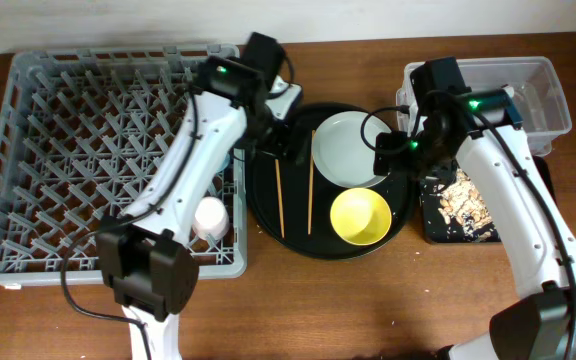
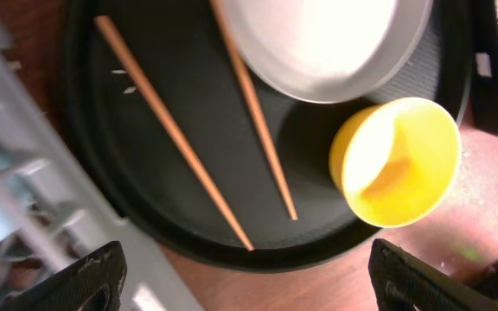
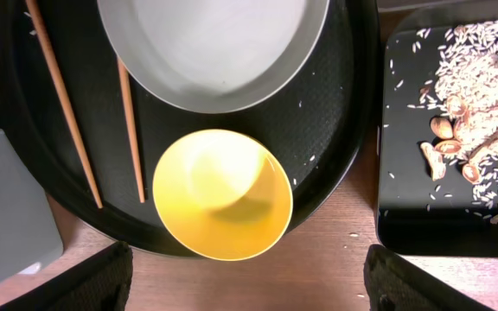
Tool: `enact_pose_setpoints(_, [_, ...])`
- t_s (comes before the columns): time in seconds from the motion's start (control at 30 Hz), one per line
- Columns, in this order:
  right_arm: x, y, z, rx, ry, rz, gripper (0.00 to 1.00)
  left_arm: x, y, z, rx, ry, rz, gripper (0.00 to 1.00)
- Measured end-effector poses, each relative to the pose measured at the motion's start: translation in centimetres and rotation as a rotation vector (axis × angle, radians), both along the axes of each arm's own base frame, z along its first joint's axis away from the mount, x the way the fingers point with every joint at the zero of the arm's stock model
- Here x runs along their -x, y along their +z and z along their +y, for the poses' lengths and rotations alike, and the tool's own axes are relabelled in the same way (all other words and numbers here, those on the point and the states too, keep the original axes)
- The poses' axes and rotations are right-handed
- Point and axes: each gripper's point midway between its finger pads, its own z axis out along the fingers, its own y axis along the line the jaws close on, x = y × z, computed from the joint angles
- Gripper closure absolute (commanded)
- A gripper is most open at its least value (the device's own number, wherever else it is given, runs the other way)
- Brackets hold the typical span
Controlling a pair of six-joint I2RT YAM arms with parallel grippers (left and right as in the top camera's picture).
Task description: Sort waste into correct bins and load items into the dishwasher rack
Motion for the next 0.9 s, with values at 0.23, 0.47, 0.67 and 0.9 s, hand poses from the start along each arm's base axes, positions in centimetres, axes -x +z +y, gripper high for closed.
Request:
enact_pose_setpoints(0.23, [1.0,-3.9,-0.2,0.009,-0.024,0.061,0.35,-0.1,-2.6,-1.5,-0.01,-0.027,0.034,0.11])
enact_pose_setpoints(0.47, [2.4,-10.0,-0.5,0.014,-0.037,0.095,0.63,-3.4,-1.8,0.8,0.105,0.058,0.009,0.11])
enact_pose_setpoints(0.67, [1.9,-11.2,-0.2,0.008,-0.035,0.067,0.71,-3.9,-1.0,-0.3,0.204,0.046,0.005,0.11])
enact_pose_setpoints(0.9, [2.6,-13.5,0.4,0.016,-0.013,0.102,0.73,-3.8,-0.8,-0.5,0.221,0.042,0.011,0.11])
